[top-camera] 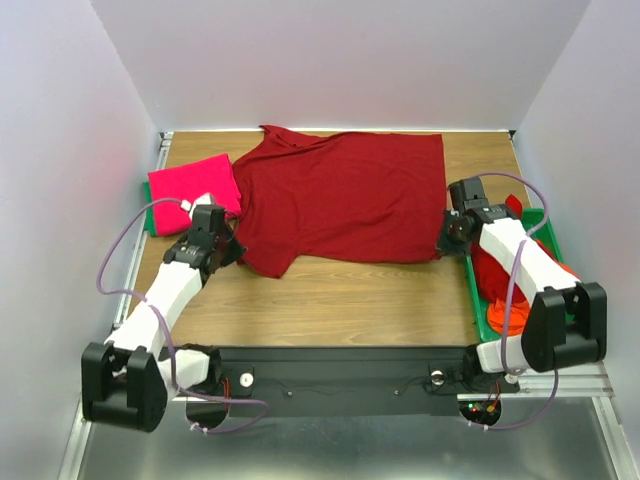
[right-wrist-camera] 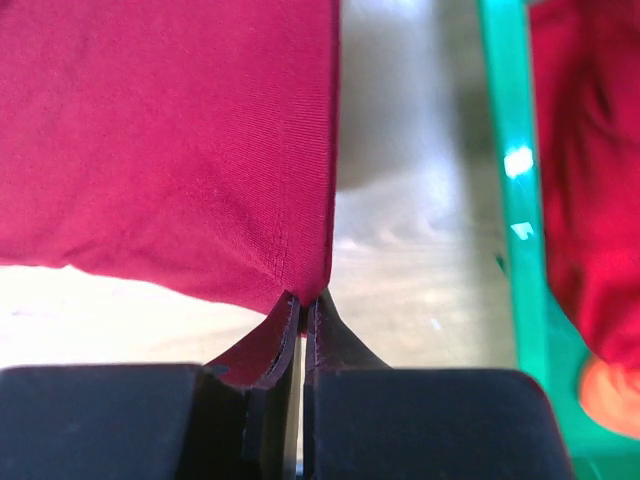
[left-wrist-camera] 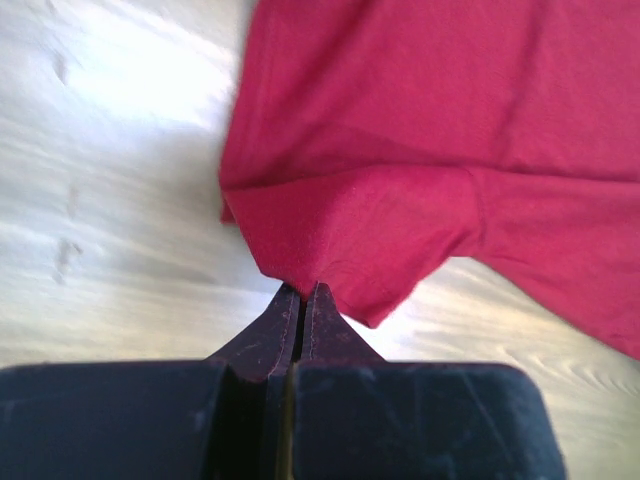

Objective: Fold and stack the t-shirts
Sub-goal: Flatten the tshirt out, then fold the tshirt

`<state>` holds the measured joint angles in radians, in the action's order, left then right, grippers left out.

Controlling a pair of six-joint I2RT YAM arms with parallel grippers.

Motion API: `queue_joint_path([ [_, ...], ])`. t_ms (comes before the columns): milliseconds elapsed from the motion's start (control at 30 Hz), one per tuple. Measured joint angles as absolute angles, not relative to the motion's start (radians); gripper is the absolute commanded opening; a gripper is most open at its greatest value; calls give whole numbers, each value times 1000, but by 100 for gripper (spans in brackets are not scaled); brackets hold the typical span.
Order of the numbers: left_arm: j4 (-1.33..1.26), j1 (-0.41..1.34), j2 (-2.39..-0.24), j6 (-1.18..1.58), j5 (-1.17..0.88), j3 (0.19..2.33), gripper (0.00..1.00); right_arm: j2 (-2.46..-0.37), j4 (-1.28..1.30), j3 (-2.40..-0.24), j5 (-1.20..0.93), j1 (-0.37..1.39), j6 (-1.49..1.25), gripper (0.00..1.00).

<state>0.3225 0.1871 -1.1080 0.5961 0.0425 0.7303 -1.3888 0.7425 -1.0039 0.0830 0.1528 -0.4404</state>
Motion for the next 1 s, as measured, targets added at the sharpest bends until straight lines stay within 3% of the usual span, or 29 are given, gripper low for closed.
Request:
queue_joint_path([
  [433,467,438,-927,827,59,694,0,-1145,943,-971,109,153,-435,0],
  [667,546,458,-806,892,67,686,0,-1067,1010,-933,109,153,-442,0],
  [1000,550,456,-1063,801,83,777,0,-1275,997,-966,101,153,-430,0],
])
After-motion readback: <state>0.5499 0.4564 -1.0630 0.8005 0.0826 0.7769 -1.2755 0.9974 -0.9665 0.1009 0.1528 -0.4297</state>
